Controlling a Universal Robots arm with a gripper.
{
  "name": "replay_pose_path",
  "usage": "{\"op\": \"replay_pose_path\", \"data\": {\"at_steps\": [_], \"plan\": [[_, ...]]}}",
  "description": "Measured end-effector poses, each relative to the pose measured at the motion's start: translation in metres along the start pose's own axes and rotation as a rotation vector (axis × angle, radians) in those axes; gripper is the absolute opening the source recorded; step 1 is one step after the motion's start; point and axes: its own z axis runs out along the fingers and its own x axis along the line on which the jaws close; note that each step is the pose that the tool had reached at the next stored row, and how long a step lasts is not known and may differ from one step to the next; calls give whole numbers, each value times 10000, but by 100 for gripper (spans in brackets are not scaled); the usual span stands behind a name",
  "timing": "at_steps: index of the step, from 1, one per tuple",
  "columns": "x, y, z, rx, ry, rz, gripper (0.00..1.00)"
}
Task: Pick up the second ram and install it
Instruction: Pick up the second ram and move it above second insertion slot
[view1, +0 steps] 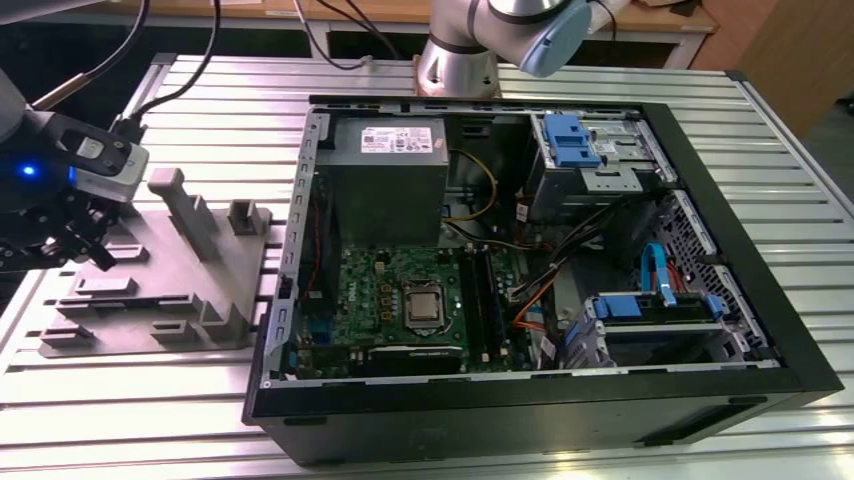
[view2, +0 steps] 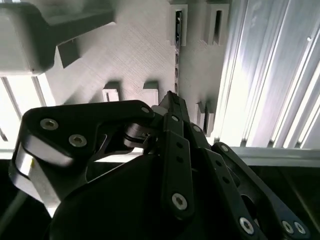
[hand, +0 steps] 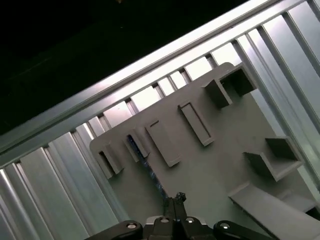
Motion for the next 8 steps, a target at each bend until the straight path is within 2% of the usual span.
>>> {"op": "replay_pose_path", "data": {"at_steps": [8], "plan": [[0, -1, 15, -32, 67, -1454, 10]]}}
